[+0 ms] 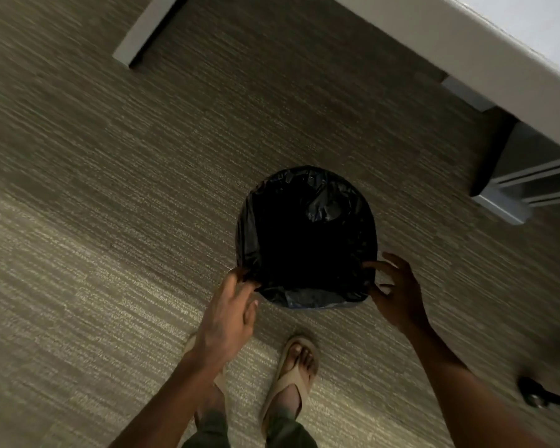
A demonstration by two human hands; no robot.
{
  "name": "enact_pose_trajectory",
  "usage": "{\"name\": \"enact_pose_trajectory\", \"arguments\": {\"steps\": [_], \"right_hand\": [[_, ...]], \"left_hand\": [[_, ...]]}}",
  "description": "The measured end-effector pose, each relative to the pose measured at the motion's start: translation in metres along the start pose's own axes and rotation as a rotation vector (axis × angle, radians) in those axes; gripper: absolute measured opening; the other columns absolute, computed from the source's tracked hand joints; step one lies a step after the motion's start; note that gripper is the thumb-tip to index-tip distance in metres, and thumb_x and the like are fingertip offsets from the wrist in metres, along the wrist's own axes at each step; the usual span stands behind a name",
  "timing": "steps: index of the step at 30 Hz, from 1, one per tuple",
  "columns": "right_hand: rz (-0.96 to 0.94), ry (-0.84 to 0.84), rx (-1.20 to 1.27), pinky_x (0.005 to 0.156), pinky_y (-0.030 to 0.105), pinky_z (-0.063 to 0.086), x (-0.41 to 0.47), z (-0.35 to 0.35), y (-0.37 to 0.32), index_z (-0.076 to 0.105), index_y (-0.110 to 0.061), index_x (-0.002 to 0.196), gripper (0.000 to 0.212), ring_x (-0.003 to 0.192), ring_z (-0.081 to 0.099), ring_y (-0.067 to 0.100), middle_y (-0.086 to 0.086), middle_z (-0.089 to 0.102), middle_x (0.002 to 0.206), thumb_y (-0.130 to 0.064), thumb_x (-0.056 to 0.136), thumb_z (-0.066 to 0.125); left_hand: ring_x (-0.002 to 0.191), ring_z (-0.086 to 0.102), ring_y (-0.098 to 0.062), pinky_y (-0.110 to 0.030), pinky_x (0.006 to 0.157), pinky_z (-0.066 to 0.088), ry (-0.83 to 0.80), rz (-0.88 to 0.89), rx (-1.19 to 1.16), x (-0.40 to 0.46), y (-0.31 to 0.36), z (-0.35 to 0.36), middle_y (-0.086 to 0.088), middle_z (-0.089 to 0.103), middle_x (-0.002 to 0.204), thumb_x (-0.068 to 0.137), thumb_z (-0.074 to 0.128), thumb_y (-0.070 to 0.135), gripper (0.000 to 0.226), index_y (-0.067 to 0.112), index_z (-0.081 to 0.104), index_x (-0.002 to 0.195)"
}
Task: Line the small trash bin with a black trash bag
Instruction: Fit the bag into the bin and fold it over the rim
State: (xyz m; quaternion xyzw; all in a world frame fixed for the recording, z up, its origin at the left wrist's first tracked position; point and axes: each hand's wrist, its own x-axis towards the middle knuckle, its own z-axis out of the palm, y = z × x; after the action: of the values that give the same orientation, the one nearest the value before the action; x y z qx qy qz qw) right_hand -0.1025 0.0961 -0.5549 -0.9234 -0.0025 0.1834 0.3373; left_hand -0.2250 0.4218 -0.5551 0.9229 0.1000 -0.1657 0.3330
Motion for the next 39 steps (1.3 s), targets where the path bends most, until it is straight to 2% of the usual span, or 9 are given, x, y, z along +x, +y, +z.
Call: {"name": "enact_pose_trajectory", "arguments": {"steps": [3,9,15,17,21,24,28,33,39], "right_hand": [[0.086,-0.04,0.119,0.073,0.025,0.063,-0.005,0.0,0.0,0.067,-0.018,0.128,0.045,0.094,0.073,0.009,0.003,0.062,0.129,-0.013,0.086,0.082],[0.361,-0.05,0.414,0.073,0.04,0.064,-0.007,0.014,0.002,0.06,-0.019,0.122,0.053,0.074,0.077,0.027,0.014,0.074,0.087,0.007,0.081,0.08],[0.58,0.113,0.803,0.061,0.033,0.061,-0.006,0.022,-0.006,0.066,-0.011,0.106,0.009,0.07,0.077,0.032,0.019,0.073,0.083,-0.014,0.101,0.06],[0.54,0.143,0.668,0.06,0.033,0.062,-0.007,0.027,-0.005,0.066,-0.01,0.106,0.019,0.069,0.078,0.027,0.014,0.076,0.086,-0.027,0.097,0.071],[0.464,0.11,0.441,0.067,0.038,0.062,-0.005,0.031,-0.003,0.063,-0.012,0.106,0.029,0.077,0.075,0.02,0.006,0.074,0.089,-0.005,0.084,0.082],[0.419,0.012,0.517,0.065,0.025,0.059,-0.005,0.021,0.004,0.061,-0.013,0.111,0.038,0.086,0.073,0.023,0.013,0.072,0.097,0.008,0.083,0.077],[0.424,-0.106,0.524,0.076,0.032,0.06,-0.008,0.018,0.017,0.06,-0.03,0.111,0.055,0.092,0.075,0.026,0.013,0.074,0.101,0.012,0.08,0.077],[0.473,-0.09,0.369,0.078,0.038,0.059,-0.006,0.036,0.016,0.055,-0.029,0.118,0.059,0.089,0.074,0.023,0.006,0.076,0.095,-0.008,0.074,0.09],[0.429,0.003,0.138,0.052,0.025,0.044,0.007,0.058,0.007,0.048,-0.02,0.135,0.054,0.064,0.063,0.017,0.0,0.067,0.075,-0.017,0.088,0.074]], "left_hand": [[0.098,0.067,-0.02,-0.031,0.078,0.061,-0.017,0.001,0.021,-0.002,-0.008,0.0,-0.007,0.047,0.14,0.098,0.067,0.025,0.033,0.016,0.064,0.129],[0.098,0.07,-0.023,-0.036,0.079,0.062,-0.084,0.05,0.059,0.003,-0.021,0.001,-0.01,0.044,0.146,0.099,0.066,0.029,0.029,0.018,0.07,0.125],[0.125,0.062,-0.026,-0.035,0.093,0.056,0.022,-0.072,-0.156,-0.006,-0.008,0.009,-0.009,0.042,0.153,0.106,0.043,0.055,0.052,0.019,0.078,0.118],[0.137,0.052,-0.029,-0.029,0.103,0.043,0.052,-0.224,-0.242,-0.006,0.0,0.013,-0.016,0.042,0.157,0.105,0.048,0.05,0.048,0.015,0.08,0.112],[0.13,0.055,-0.031,-0.029,0.106,0.045,0.082,-0.333,-0.237,0.001,0.013,0.021,-0.017,0.05,0.141,0.095,0.072,0.035,0.027,0.009,0.081,0.096],[0.095,0.066,-0.024,-0.034,0.083,0.057,0.093,-0.372,-0.237,0.006,0.02,0.025,-0.005,0.055,0.112,0.086,0.084,0.028,0.02,0.011,0.078,0.094],[0.075,0.072,-0.02,-0.021,0.066,0.048,0.049,-0.48,-0.311,0.014,0.027,0.035,0.003,0.069,0.076,0.079,0.086,0.007,0.021,0.021,0.07,0.081],[0.069,0.071,-0.016,-0.025,0.068,0.055,-0.001,-0.588,-0.386,0.025,0.02,0.039,0.001,0.075,0.073,0.074,0.088,0.006,0.03,0.025,0.066,0.068],[0.075,0.067,-0.024,-0.032,0.077,0.055,0.071,-0.69,-0.587,0.016,0.0,0.047,-0.011,0.069,0.079,0.074,0.086,-0.005,0.033,0.011,0.058,0.08]]}}
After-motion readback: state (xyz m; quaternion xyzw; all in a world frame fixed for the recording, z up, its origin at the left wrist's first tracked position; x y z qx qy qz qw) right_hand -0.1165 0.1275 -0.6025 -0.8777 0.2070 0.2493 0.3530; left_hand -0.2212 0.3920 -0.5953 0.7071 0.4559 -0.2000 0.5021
